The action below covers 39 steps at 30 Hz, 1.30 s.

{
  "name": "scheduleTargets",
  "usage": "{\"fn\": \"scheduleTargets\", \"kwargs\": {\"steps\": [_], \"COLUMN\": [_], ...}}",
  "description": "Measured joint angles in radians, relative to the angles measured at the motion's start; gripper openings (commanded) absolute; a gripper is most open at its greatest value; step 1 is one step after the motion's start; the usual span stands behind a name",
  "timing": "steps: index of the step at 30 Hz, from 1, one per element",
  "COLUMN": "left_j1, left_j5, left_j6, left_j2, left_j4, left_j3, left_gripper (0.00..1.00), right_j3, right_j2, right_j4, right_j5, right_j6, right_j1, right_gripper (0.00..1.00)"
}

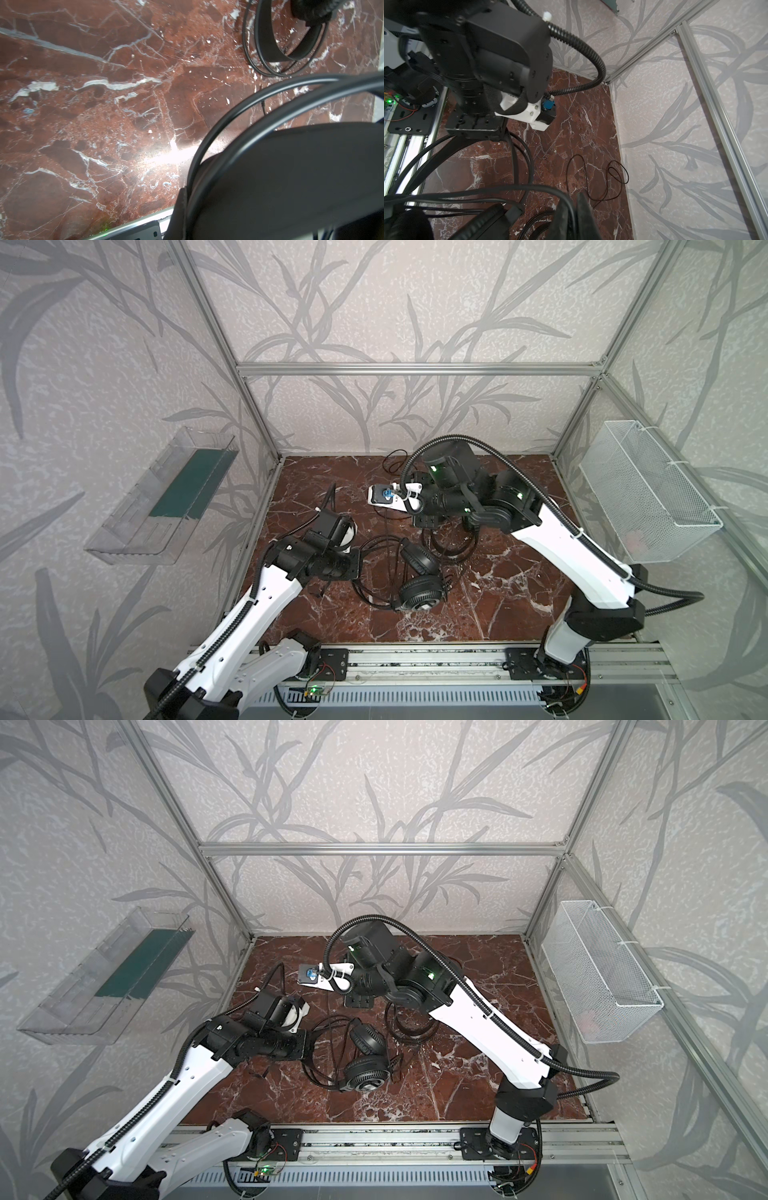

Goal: Wrap the headphones

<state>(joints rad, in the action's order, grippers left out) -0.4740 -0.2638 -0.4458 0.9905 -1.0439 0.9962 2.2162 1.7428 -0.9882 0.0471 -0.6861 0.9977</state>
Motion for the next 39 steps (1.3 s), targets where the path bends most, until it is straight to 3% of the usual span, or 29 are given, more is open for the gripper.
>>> {"fn": "scheduleTargets", "kwargs": {"steps": [8,15,21,39], "left_j1": [-0.023,-0.026,-0.028,-0.029], "left_j5": [-0.002,0.005,0.003,-0.01], "left_j6": [0.005,0.011,0.026,0.024], "left_j2": [-0.036,-0.111,-0.126,-0.187], "left_j4": [-0.001,-0.021,-0.058,-0.192], "left_j3": [0.0,0.0,0.002,0.14], "left_gripper": [0.0,0.0,0.0,0.0], "right_j3": [0.007,-0.074,-0.155,-0.158], "right_j2": [0.127,0.137,0.154,0.373], "right_j4": [0.021,0.14,0.24,0.39], "right_j5": [0.014,-0.001,-0.021,-0.103], "right_j6": [0.037,0.107,0.172,0.328], "right_j1": [-0.067,-0.165,-0.227,-0.386], "right_gripper": [0.17,0.37,0.46,0.53]}}
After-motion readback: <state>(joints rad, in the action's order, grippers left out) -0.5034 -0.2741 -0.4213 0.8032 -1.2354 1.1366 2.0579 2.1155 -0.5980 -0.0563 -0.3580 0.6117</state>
